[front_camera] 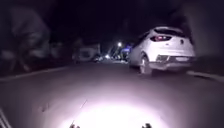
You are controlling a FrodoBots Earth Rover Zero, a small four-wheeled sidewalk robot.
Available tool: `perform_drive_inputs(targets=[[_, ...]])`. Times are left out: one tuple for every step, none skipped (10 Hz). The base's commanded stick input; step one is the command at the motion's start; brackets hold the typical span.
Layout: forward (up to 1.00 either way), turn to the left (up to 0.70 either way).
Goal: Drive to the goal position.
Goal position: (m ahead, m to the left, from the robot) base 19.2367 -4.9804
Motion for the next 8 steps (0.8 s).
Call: perform_drive_inputs(targets=[[0.7,0.0],[0.7,0.0],[0.7,0.0],[0.7,0.0],[0.7,0.0],[0.7,0.0],[0.7,0.0],[0.7,0.0]])
